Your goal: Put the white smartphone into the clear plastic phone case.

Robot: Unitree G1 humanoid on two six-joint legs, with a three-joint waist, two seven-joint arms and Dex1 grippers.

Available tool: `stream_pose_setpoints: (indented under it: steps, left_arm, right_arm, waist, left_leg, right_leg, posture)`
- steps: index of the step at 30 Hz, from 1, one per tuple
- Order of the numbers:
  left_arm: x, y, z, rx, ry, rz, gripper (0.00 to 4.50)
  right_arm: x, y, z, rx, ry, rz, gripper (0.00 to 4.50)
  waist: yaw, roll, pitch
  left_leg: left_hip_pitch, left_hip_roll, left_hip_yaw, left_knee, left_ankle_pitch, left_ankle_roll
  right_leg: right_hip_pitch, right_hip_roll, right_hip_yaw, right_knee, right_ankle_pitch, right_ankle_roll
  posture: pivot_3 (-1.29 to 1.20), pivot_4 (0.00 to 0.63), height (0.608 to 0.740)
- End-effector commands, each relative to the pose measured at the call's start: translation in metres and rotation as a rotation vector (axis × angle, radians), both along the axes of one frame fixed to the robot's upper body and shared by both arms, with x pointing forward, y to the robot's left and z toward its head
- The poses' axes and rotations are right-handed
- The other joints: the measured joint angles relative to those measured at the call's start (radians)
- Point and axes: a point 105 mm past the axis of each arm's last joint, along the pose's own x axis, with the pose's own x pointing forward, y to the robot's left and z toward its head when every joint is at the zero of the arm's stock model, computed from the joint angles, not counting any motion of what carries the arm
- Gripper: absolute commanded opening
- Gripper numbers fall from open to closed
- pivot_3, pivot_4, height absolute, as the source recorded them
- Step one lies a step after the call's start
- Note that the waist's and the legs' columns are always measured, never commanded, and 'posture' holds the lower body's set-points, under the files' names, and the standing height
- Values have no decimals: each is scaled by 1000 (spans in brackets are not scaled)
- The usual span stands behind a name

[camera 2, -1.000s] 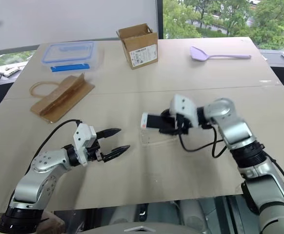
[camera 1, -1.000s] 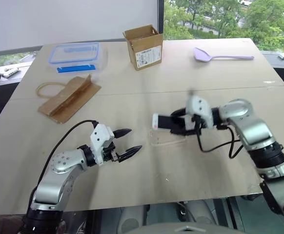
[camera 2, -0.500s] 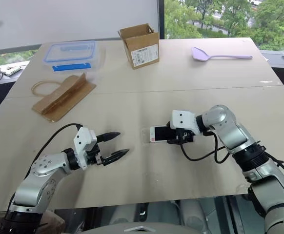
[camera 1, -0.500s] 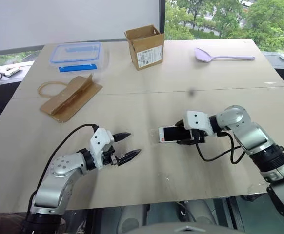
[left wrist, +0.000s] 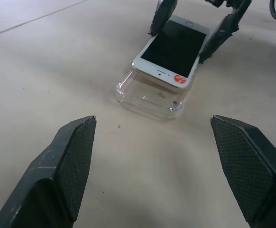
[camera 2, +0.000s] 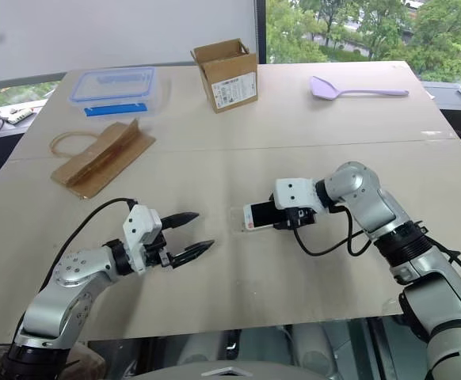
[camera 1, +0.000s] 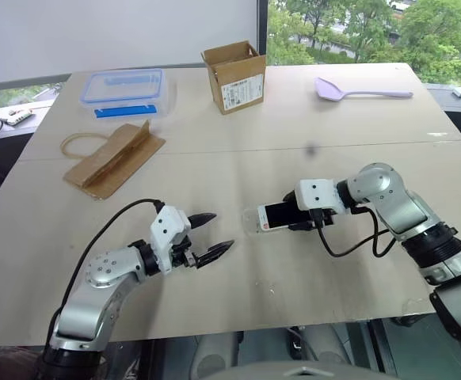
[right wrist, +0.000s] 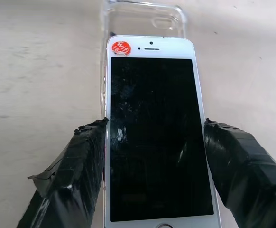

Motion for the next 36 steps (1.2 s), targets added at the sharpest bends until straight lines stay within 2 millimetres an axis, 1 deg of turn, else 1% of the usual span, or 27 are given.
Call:
stream_pose_setpoints:
  steps: [1, 5, 7, 8, 9, 11, 13, 16, 19, 22, 23, 24, 25, 27, 29, 31, 32, 33, 34, 36]
  left_arm:
    - [-3, -6, 12, -7, -45, -21, 3949]
    - [-2, -8, 12, -6, -45, -23, 3949]
    - [-2, -9, 12, -7, -45, -24, 3949]
    - [-2, -9, 12, -6, -46, -25, 3949]
    - [-1, -8, 12, -5, -46, -27, 3949]
    - [0, -8, 12, -3, -47, -30, 3949]
    - [0, -8, 12, -2, -48, -32, 3949]
    - [-1, -7, 11, 1, -44, -35, 3949]
    - [-2, -2, 7, 10, -36, -35, 3949]
    - [-2, -1, 5, 13, -27, -46, 3949]
    - [-2, -1, 4, 13, -25, -50, 3949]
    - [-1, -2, 5, 12, -25, -55, 3949]
    - [1, -3, 5, 12, -27, -59, 3949]
    - [3, -5, 6, 13, -30, -65, 3949]
    - [4, -6, 7, 13, -31, -69, 3949]
    - [4, -7, 8, 16, -29, -73, 3949]
    - [3, -8, 8, 16, -29, -74, 3949]
    - [3, -8, 8, 16, -28, -75, 3949]
    - [3, -8, 8, 16, -26, -75, 3949]
    - [3, -8, 8, 18, -22, -74, 3949]
  right_arm:
    - [-8, 7, -1, -7, 7, 46, 2774]
    - [-7, 6, -6, -27, 12, 41, 2774]
    - [-9, 7, -6, -19, 50, 34, 3803]
    - [-11, 8, -4, -8, 68, 37, 4122]
    - [-8, 9, 2, 22, 39, 22, 4438]
    - [-9, 8, 17, 82, 20, 8, 4438]
    - [-13, 9, 29, 140, 42, -6, 4438]
    - [-19, 8, 51, 265, 71, -55, 4438]
    - [-25, 8, 60, 360, 112, -105, 3669]
    - [-29, 15, 51, 370, 126, -128, 2191]
    - [-29, 17, 48, 370, 126, -136, 1802]
    - [-31, 24, 41, 380, 145, -143, 1273]
    - [-28, 31, 30, 384, 153, -164, 947]
    - [-24, 38, 9, 349, 149, -196, 10]
    - [-19, 36, -13, 279, 126, -220, 10]
    - [-18, 27, -39, 163, 131, -231, 10]
    - [-18, 24, -47, 119, 124, -222, 10]
    - [-19, 22, -51, 98, 120, -217, 10]
    - [-19, 22, -51, 97, 125, -215, 10]
    - [-19, 22, -43, 115, 109, -207, 10]
  waist:
    - [0, 0, 0]
    - [0, 0, 0]
    - [0, 0, 0]
    - [1, 0, 0]
    - [1, 0, 0]
    - [1, 0, 0]
    - [2, 0, 0]
    - [2, 0, 0]
    - [2, 0, 0]
    - [2, 0, 0]
    - [1, 0, 0]
    - [0, 0, 0]
    - [0, 0, 0]
    - [0, 0, 0]
    - [1, 0, 0]
    - [1, 0, 0]
    - [1, 0, -1]
    - [1, -1, -2]
    - [1, -4, -3]
    - [2, -4, -4]
  left_leg:
    - [0, 0, 0, 0, 0, 0]
    - [0, 0, 0, 0, 0, 0]
    - [0, 0, 0, 0, 0, 0]
    - [0, 0, 0, 0, 0, 0]
    - [0, 0, 0, 0, 0, 0]
    - [0, 0, 0, 0, 0, 0]
    - [0, 0, 0, 0, 0, 0]
    - [0, 0, 0, 0, 0, 0]
    - [-1, 0, 0, 0, 0, 0]
    - [0, 0, 0, 0, 0, 0]
    - [0, 0, 0, 0, 0, 0]
    - [0, 0, 0, 0, 0, 0]
    - [0, 0, 0, 0, 0, 0]
    - [0, 0, 0, 0, 0, 0]
    - [0, 0, 0, 0, 0, 0]
    - [-1, 0, 0, 0, 0, 0]
    - [-1, -1, 1, 0, 0, 0]
    - [0, -1, 1, 0, 0, 0]
    - [1, -1, 1, 0, 0, 0]
    - [2, 0, -1, 0, 0, 0]
  right_leg:
    - [0, 0, 0, 0, 0, 0]
    - [0, 0, 0, 0, 0, 0]
    - [0, 0, 0, 0, 0, 0]
    - [0, 0, 0, 0, 0, 0]
    - [0, 0, 0, 0, 0, 0]
    - [0, 0, 0, 0, 0, 0]
    - [0, 0, 0, 0, 0, 0]
    - [0, 0, 0, 0, 0, 0]
    - [0, 0, 0, 0, 0, 0]
    - [0, 0, 0, 0, 0, 0]
    - [0, 0, 0, 0, 0, 0]
    - [0, 0, 0, 0, 0, 0]
    - [0, 0, 0, 0, 0, 0]
    - [0, 0, 0, 0, 0, 0]
    - [-1, 1, -1, 0, 0, 0]
    - [0, 0, 0, 0, 0, 0]
    - [0, -1, 1, 0, 0, 0]
    - [0, -1, 2, 0, 0, 0]
    - [1, -1, 1, 0, 0, 0]
    - [2, 0, -1, 0, -2, 3]
  posture:
    - [0, 150, 740]
    - [0, 150, 740]
    - [0, 150, 740]
    - [0, 150, 740]
    - [0, 150, 740]
    - [0, 150, 740]
    - [0, 150, 740]
    - [0, 150, 740]
    - [0, 150, 740]
    - [0, 150, 740]
    - [0, 150, 740]
    - [0, 150, 740]
    - [0, 150, 740]
    - [0, 150, 740]
    - [0, 150, 740]
    - [0, 150, 740]
    - [0, 150, 740]
    - [0, 150, 740]
    - [0, 150, 740]
    - [0, 150, 740]
